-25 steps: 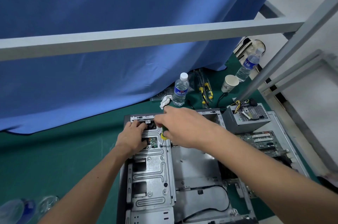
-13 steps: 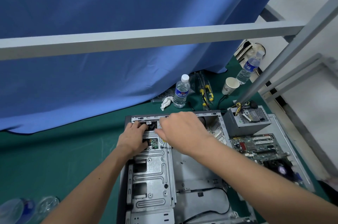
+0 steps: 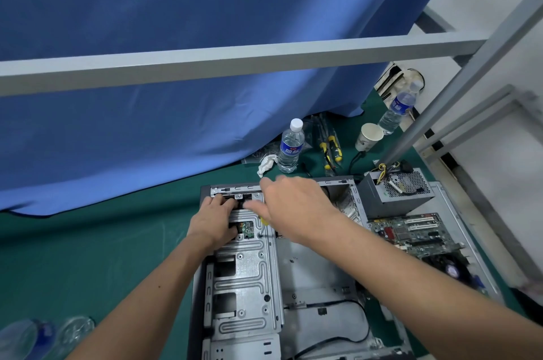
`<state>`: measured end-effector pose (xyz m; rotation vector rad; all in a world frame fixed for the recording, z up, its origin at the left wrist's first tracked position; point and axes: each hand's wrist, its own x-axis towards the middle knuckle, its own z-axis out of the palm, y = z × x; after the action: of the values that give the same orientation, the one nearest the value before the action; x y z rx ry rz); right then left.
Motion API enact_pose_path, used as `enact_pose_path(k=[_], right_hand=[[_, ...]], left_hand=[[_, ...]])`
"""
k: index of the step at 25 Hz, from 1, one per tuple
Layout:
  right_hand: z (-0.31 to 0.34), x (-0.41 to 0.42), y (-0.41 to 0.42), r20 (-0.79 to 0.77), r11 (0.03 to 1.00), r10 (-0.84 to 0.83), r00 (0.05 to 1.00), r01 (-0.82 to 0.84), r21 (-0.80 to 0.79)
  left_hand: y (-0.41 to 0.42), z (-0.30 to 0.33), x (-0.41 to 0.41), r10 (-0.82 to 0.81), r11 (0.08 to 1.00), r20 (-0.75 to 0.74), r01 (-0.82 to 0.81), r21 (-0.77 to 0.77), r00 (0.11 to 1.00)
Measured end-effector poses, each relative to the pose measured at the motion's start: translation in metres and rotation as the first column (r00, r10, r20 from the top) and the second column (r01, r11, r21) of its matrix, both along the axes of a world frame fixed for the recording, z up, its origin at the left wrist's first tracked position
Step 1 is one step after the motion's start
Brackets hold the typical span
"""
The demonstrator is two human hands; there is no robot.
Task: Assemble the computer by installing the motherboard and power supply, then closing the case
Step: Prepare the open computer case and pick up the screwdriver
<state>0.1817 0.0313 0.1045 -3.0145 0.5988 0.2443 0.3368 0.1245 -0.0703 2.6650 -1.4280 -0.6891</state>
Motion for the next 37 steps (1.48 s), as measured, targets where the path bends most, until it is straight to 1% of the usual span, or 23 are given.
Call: enact_pose_path(k=[2,3,4,6,8,9,10,12,13,14,15,18,19,20,22,23,24,26,28,30,33,35,37], right_hand=[[0.004,-0.002,-0.006,-0.01,0.983,0.032,0.999,-0.03,0.183],[0.007,-0.003,-0.008,-0.015,0.971,0.074,0.997,-0.069,0.23],[0.008,-0.003,-0.008,-0.007,0.967,0.11,0.994,-0.105,0.233],[0.006,-0.002,-0.005,0.042,0.988,0.116,0.992,-0.12,0.101],[0.001,-0.001,-0.001,0.044,0.995,0.068,0.997,-0.065,-0.075],[-0.002,0.0,0.0,0.033,0.996,0.04,0.999,-0.037,-0.087],[-0.003,0.0,0.002,0.02,0.999,0.019,1.0,-0.018,-0.04],[0.001,-0.001,-0.003,-0.019,0.991,0.011,1.0,-0.009,0.137],[0.003,-0.002,-0.007,-0.033,0.979,0.037,0.999,-0.029,0.203],[0.005,-0.002,-0.01,-0.038,0.972,0.069,0.997,-0.058,0.228],[0.006,-0.003,-0.011,-0.023,0.976,0.083,0.996,-0.077,0.204],[0.0,-0.003,-0.006,0.026,0.997,0.062,0.998,-0.061,-0.048],[-0.003,-0.004,-0.005,0.023,0.994,0.05,0.999,-0.047,-0.094],[-0.004,-0.004,-0.004,0.012,0.998,0.022,1.0,-0.021,-0.059],[-0.002,-0.005,-0.009,-0.016,0.987,-0.026,1.0,0.029,0.161],[0.001,-0.005,-0.012,-0.041,0.968,-0.014,0.999,0.023,0.249],[0.003,-0.005,-0.014,-0.045,0.965,0.018,0.999,-0.006,0.264],[0.001,-0.006,-0.013,-0.006,0.987,0.063,0.998,-0.061,0.15],[0.0,-0.004,-0.005,0.043,0.997,0.067,0.997,-0.068,0.026],[-0.006,0.001,0.003,0.055,0.996,0.09,0.994,-0.088,-0.033],[-0.01,0.002,0.007,0.048,0.996,0.084,0.995,-0.084,0.006],[-0.007,-0.003,0.001,-0.005,0.994,0.095,0.995,-0.095,0.055],[-0.006,-0.007,-0.002,-0.039,0.987,0.163,0.986,-0.164,-0.001]], left_hand=[[0.0,0.0,0.001,-0.001,1.0,0.0,0.001,-0.006,1.0],[-0.001,0.0,0.001,0.001,1.0,-0.003,-0.001,-0.012,1.0],[-0.001,0.001,0.001,0.002,1.0,-0.006,-0.002,-0.015,1.0],[-0.002,0.001,0.001,-0.007,1.0,-0.001,0.007,-0.008,1.0],[-0.001,0.0,0.0,-0.005,1.0,0.001,0.005,-0.004,1.0],[-0.001,0.001,0.0,0.002,1.0,0.003,-0.002,-0.005,1.0],[0.001,0.001,0.001,0.005,1.0,0.005,-0.005,-0.003,1.0],[0.001,0.001,0.002,-0.003,1.0,0.007,0.003,-0.004,1.0],[0.0,0.001,0.002,-0.007,1.0,0.006,0.007,-0.006,1.0],[0.0,0.001,0.002,-0.007,1.0,0.003,0.007,-0.005,1.0],[0.0,0.001,0.001,-0.008,1.0,0.004,0.008,-0.002,1.0],[0.0,0.001,0.0,-0.003,1.0,0.005,0.003,0.0,1.0],[-0.002,0.002,0.0,-0.002,1.0,0.005,0.002,-0.002,1.0],[-0.002,0.003,0.0,-0.003,1.0,0.007,0.003,0.001,1.0],[-0.003,0.004,0.0,-0.004,1.0,0.005,0.004,0.0,1.0],[-0.003,0.005,0.0,0.001,1.0,0.002,-0.001,0.001,1.0],[-0.002,0.005,0.0,0.0,1.0,0.003,0.0,0.002,1.0],[-0.002,0.004,0.0,-0.003,1.0,0.001,0.003,0.004,1.0],[-0.001,0.004,-0.001,0.0,1.0,-0.001,0.0,0.004,1.0],[0.0,0.004,-0.002,-0.001,1.0,-0.002,0.001,0.006,1.0],[0.0,0.004,-0.002,-0.005,1.0,0.005,0.005,0.012,1.0],[0.0,0.005,-0.002,-0.005,1.0,0.015,0.005,0.01,1.0],[0.0,0.003,-0.003,-0.001,1.0,0.008,0.001,0.012,1.0]])
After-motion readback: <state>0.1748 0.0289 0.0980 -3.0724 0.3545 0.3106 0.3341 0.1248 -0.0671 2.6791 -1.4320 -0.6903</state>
